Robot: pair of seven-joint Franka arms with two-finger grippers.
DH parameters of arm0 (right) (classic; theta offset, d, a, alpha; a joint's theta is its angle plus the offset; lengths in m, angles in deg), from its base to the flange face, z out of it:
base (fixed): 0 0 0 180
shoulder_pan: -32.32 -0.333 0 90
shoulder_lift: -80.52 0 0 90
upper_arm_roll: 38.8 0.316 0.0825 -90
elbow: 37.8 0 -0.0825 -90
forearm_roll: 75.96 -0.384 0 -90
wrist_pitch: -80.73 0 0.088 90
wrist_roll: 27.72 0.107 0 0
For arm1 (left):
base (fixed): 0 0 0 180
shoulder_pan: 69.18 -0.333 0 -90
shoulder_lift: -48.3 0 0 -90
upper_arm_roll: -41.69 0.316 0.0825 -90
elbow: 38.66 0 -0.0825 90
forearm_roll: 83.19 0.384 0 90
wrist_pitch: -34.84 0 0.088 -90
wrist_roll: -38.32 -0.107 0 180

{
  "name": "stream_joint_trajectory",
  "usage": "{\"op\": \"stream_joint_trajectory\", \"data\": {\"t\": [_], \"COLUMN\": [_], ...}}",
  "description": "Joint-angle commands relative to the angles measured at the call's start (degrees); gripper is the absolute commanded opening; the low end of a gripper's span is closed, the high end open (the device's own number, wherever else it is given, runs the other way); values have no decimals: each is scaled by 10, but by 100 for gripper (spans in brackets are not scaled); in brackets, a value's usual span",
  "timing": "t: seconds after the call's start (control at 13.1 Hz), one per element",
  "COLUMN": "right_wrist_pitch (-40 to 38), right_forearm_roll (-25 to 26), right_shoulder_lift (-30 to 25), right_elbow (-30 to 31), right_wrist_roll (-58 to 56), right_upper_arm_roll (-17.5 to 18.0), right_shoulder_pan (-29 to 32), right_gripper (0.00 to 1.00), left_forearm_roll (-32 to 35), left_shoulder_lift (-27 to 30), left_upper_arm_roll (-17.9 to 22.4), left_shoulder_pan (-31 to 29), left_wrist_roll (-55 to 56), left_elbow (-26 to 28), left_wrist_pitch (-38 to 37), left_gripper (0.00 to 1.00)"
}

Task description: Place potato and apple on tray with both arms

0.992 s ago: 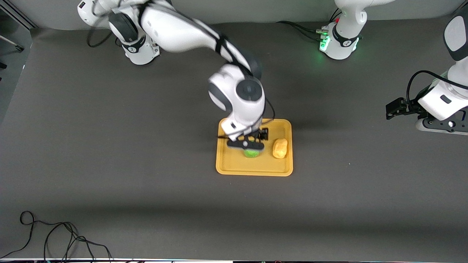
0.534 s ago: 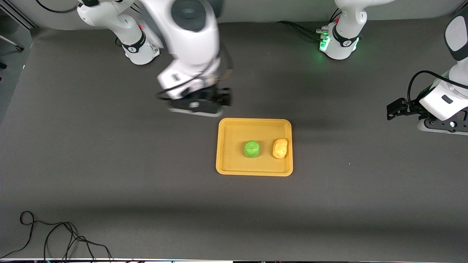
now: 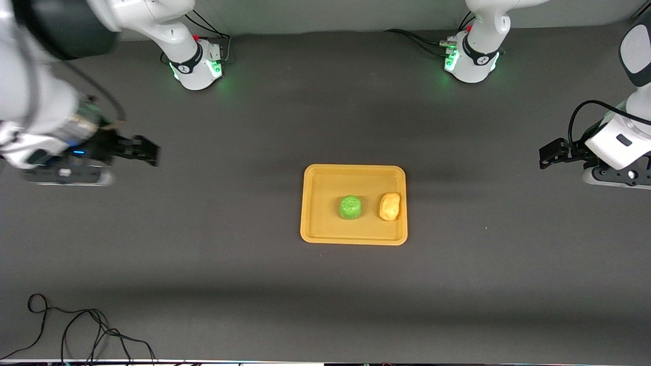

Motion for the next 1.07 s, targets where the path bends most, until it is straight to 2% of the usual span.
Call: {"op": "stream_joint_trajectory", "data": {"t": [0.0,0.31,0.84,0.99], "right_wrist_pitch": [44,53,45,45], "right_forearm_roll": [-10,-13,-13,-32], "right_shoulder_lift": [-49,-58,-49,-49], "right_elbow": [79,93,78,79], "right_wrist_roll": [-76,-97,-90,-95], "right_upper_arm_roll": [15,18,17,16], "right_shoulder_pan": [72,132,127,127], "right_gripper": [100,100,100,100], "left_forearm_roll": [-2,-1,0,2], "left_shoulder_lift": [-3,-3,-4,-4], "left_upper_arm_roll": [-1,-1,-2,-2], "left_shoulder_pan": [0,1,4,4], "left_wrist_roll": [7,11,13,13], "left_elbow": [-3,-3,-2,-2], "left_wrist_pitch": [7,3,7,6], "left_gripper": [100,100,100,100]}}
